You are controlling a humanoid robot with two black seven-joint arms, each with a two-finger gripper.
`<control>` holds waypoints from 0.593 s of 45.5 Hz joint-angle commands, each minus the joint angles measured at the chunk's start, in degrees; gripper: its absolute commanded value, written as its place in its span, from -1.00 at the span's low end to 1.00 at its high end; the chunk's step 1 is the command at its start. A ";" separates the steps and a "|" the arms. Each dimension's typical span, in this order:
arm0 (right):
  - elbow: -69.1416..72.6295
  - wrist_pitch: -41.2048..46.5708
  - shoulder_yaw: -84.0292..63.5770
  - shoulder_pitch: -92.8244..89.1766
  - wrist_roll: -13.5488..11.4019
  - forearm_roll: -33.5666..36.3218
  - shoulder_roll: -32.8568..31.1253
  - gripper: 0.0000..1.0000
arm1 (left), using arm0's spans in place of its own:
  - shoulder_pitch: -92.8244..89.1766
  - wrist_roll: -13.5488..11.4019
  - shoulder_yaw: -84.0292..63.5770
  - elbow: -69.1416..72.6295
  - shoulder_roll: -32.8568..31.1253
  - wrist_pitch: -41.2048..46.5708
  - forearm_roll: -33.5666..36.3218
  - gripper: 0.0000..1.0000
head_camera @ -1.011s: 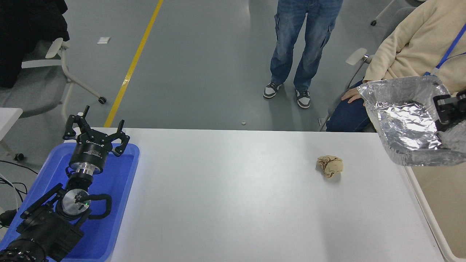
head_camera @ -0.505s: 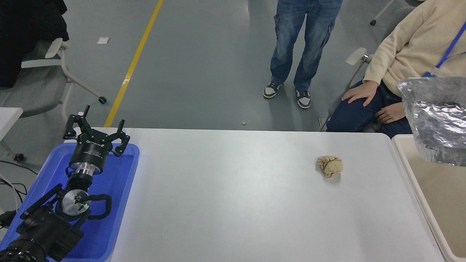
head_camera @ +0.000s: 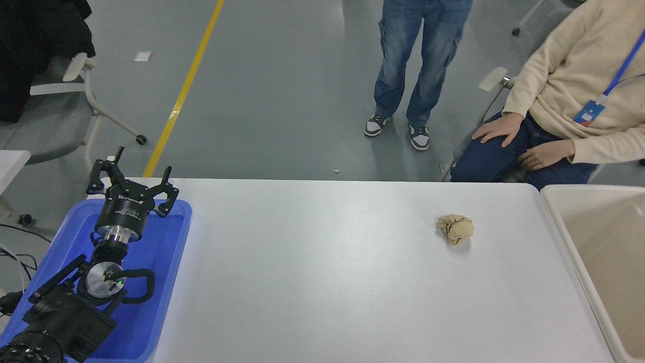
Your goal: Pick up foil plate and place in dustbin
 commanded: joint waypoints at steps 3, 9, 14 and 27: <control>-12.01 -5.96 22.71 -31.51 -0.16 -0.02 -2.50 -1.00 | 0.00 0.00 -0.01 0.02 0.00 0.00 0.09 1.00; -17.55 -14.23 32.99 -43.99 -0.25 0.24 -2.06 -1.00 | 0.00 0.00 -0.01 0.02 0.00 0.00 0.09 1.00; -21.07 -22.66 39.85 -52.17 -0.16 0.24 0.22 -1.00 | 0.00 0.00 -0.01 0.02 0.00 0.00 0.01 1.00; -32.13 -38.06 48.04 -68.35 -0.25 0.68 10.15 -1.00 | 0.00 0.00 -0.01 0.02 0.00 0.00 0.09 1.00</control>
